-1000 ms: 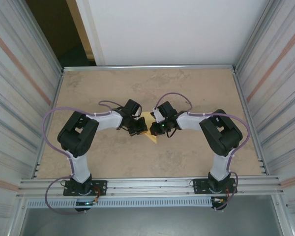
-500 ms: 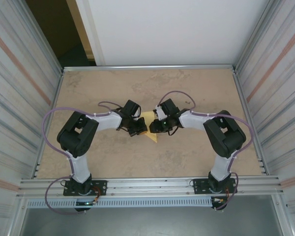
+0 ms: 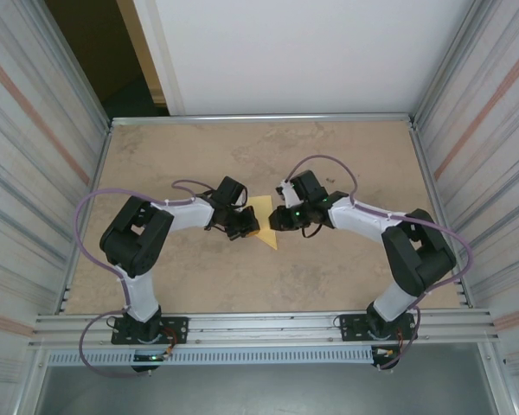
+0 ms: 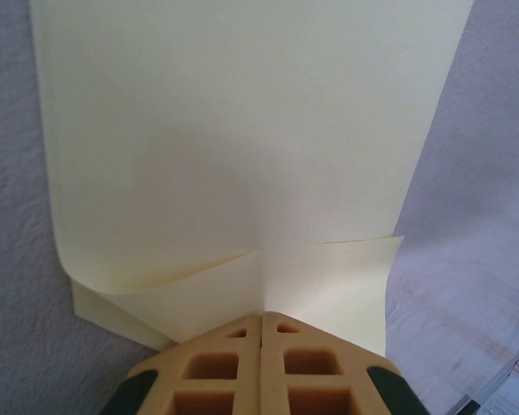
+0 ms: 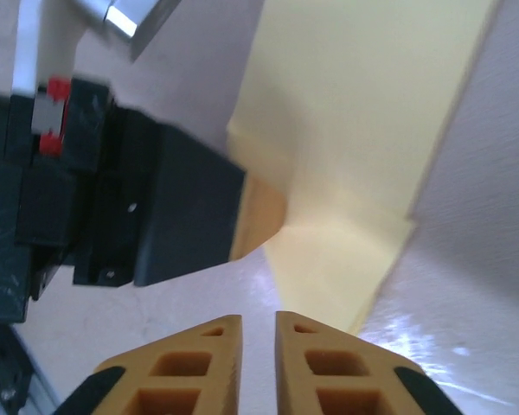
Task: Fold a paper plane with a square sheet of paper (pick it up from the middle)
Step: Third fold the triangle at the center of the table.
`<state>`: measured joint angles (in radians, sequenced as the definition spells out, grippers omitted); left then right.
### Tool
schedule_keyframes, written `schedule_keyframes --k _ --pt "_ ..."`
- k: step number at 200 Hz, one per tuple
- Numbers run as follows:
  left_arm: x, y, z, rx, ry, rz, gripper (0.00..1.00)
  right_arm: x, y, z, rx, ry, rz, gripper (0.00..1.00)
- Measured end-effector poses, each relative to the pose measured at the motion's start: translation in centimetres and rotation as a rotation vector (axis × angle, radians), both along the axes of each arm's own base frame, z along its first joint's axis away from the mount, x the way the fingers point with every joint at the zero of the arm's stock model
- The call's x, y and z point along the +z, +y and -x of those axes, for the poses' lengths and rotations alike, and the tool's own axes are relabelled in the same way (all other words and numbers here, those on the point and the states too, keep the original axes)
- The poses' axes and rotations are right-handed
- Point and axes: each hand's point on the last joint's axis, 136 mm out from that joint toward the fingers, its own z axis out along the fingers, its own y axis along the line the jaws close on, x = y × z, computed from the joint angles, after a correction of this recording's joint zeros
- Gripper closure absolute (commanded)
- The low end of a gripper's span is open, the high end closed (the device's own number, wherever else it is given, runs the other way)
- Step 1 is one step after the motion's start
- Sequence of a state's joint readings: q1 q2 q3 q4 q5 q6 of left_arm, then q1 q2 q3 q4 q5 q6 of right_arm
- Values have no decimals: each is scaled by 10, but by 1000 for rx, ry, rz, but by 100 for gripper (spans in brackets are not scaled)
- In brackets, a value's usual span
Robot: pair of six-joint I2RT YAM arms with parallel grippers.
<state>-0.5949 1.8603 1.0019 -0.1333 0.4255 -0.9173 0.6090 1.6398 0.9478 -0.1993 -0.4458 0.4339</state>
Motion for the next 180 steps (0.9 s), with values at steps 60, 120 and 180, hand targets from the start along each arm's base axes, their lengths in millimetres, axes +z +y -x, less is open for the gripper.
schedule_keyframes --k 60,120,180 --pt "0 0 0 0 -1 1 94 -37 17 19 69 114 29 89" --pt "0 0 0 0 -1 1 94 -43 20 16 71 125 35 90" --pt "0 0 0 0 -1 1 94 -52 17 19 68 148 56 90"
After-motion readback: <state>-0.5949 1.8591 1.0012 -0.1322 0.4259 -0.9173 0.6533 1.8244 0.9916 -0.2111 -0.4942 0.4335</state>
